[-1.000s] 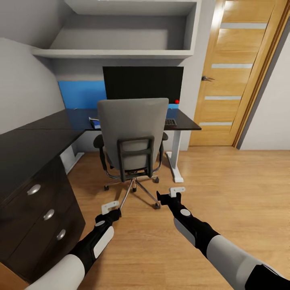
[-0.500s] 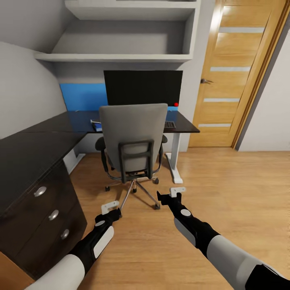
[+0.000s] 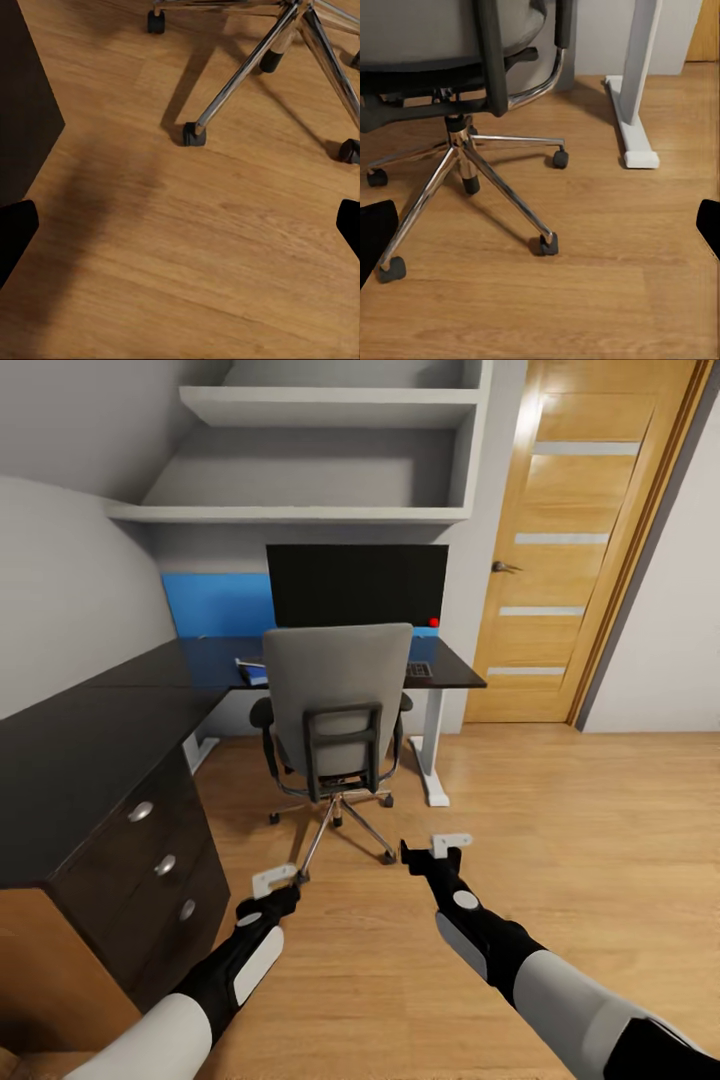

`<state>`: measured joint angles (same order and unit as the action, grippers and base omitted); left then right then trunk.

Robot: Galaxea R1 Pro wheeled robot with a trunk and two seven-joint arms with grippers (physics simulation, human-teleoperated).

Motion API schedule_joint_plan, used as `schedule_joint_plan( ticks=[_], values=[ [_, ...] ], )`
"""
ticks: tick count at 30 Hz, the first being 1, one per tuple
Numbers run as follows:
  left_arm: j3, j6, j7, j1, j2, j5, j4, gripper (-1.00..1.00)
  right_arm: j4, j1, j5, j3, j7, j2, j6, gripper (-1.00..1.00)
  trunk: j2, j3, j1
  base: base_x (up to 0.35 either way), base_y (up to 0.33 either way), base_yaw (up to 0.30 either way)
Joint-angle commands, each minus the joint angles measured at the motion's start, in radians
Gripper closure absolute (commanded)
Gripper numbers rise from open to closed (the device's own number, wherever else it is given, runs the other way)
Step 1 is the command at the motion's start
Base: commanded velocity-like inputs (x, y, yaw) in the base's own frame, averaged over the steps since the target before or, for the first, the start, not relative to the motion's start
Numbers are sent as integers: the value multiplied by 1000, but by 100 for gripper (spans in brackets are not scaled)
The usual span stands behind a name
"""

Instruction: In the bedroom, organize the workspace by keeping the computer under the desk, ensuring the monitor is on the desk, placing the keyboard on the desk next to the monitor, placing the mouse on the desk next to the keyboard, moving the folder from the swivel chair onto the desk next to the mouse, stacking the notebook on top of the folder with the pen on top of the notebook, and positioning the swivel chair next to the desk.

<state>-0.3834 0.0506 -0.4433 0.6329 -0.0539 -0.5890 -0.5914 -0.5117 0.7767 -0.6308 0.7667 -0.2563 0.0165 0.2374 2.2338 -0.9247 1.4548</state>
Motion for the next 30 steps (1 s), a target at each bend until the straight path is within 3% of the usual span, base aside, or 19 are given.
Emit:
schedule_joint_plan(
  ticks=[1, 8, 15, 19, 23, 26, 27, 30],
  values=[
    [-6, 4, -8, 1, 0, -4, 4, -100, 5, -1, -10, 9, -8, 1, 23, -100, -7, 2, -4, -93, 4, 0],
    [-7, 2, -6, 1, -1, -5, 44, -100, 24, -54, -9, 8, -34, 0, 118, -100, -56, 24, -31, -42, 2, 0],
    [-7, -33, -3, 1, -1, -4, 224, -100, 32, -125, -8, 8, -60, 0, 190, -100, -105, 46, -58, -6, 0, 0],
    [-10, -148, -2, 1, -15, -4, 361, -100, 32, -179, -8, 9, -65, 0, 259, -100, -133, 59, -73, -1, 0, 0],
    [-10, -313, 2, 1, -45, -3, 509, -100, 33, -240, -6, 8, -72, 0, 310, -100, -161, 71, -89, 0, 0, 0],
    [-9, -361, 3, -2, -54, -3, 539, -100, 37, -271, -6, 8, -73, 1, 324, -100, -182, 81, -100, 0, 0, 0],
    [-9, -398, 4, -28, -63, -2, 562, -100, 71, -328, -6, 7, -73, 3, 380, -100, -189, 84, -104, 0, 0, 0],
    [-9, -406, 4, -48, -64, -2, 566, -100, 110, -343, -6, 7, -73, 3, 424, -100, -210, 93, -115, 0, 0, 0]
  ],
)
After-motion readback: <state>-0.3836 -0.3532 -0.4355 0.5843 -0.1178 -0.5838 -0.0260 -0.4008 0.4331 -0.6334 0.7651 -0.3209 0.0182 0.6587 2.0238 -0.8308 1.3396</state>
